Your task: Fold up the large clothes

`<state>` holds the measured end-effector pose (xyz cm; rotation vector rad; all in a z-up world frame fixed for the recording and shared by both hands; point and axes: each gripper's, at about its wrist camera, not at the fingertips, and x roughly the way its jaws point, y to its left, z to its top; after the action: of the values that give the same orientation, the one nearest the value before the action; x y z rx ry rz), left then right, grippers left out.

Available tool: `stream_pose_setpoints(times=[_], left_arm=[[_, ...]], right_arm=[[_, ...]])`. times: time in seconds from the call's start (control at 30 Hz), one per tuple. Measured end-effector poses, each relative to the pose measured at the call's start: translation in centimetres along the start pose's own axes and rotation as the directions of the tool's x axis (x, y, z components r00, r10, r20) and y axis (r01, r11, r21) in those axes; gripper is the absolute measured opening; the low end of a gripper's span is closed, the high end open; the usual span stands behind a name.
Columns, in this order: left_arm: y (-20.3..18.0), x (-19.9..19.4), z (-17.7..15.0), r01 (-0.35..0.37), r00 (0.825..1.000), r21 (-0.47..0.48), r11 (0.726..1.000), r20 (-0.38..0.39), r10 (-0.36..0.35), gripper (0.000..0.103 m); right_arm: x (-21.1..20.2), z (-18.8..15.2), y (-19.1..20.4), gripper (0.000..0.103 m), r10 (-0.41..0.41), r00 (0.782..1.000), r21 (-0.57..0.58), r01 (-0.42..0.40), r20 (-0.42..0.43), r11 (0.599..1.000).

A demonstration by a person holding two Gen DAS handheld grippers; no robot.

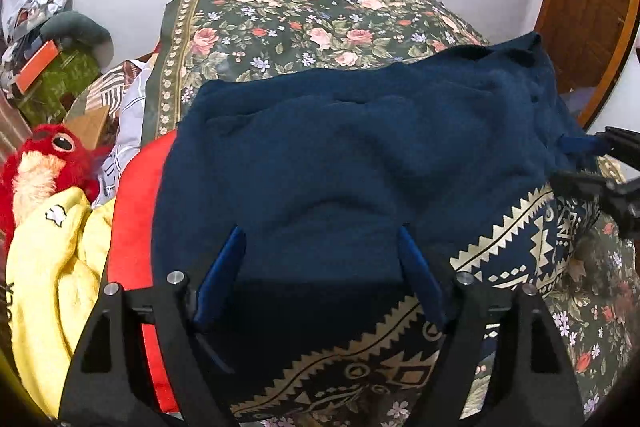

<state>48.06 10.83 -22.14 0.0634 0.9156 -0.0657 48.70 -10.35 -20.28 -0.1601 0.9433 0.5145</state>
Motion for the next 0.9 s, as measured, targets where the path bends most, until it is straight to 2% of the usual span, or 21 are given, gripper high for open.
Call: stream_pose_setpoints(times=[0.1,0.4,0.53,0.6,0.7,0.87,0.9], left_arm=[[0.7,-0.1,-0.1,0.009,1.0,-0.024,1.0,0.009,-0.008,0.081],[1.1,0.3,-0.5,-0.011,0.999,-0.024,1.0,0.042,0.012,0.088],[1.2,0.5,-0.5,-0.016,0.999,-0.027,1.0,0.047,0.017,0.09],[1.4,0.5,-0.6,-0.008,0.999,-0.034,0.999,0.05,0.01,0.091],[1.6,0.4,-0.8,-0.004,0.998,-0.041,0.999,0.056,0.006,0.091],[2.2,-0.7,-1.5,-0.029,0.996,-0.072,0.997,0.084,0.035,0.09],[2.4,-1.0,-1.6,-0.033,0.995,-0.084,0.996,0.091,0.04,0.09]], right_arm=[[-0.1,0.1,-2.4,0.073,-0.088,0.996,0.027,0.089,-0.013,0.996],[2.2,3.7,-8.8,0.073,-0.164,0.984,0.262,0.175,-0.062,0.949],[2.7,5.0,-11.4,0.073,-0.246,0.967,0.356,0.253,-0.065,0.9],[2.5,5.3,-12.9,0.073,-0.329,0.941,0.394,0.334,-0.08,0.857],[1.8,4.7,-14.3,0.073,-0.374,0.922,0.43,0.381,-0.104,0.819],[0.8,2.5,-13.8,0.073,-0.397,0.909,0.361,0.414,-0.123,0.836],[0.3,1.9,-13.4,0.073,-0.388,0.915,0.345,0.403,-0.114,0.848]])
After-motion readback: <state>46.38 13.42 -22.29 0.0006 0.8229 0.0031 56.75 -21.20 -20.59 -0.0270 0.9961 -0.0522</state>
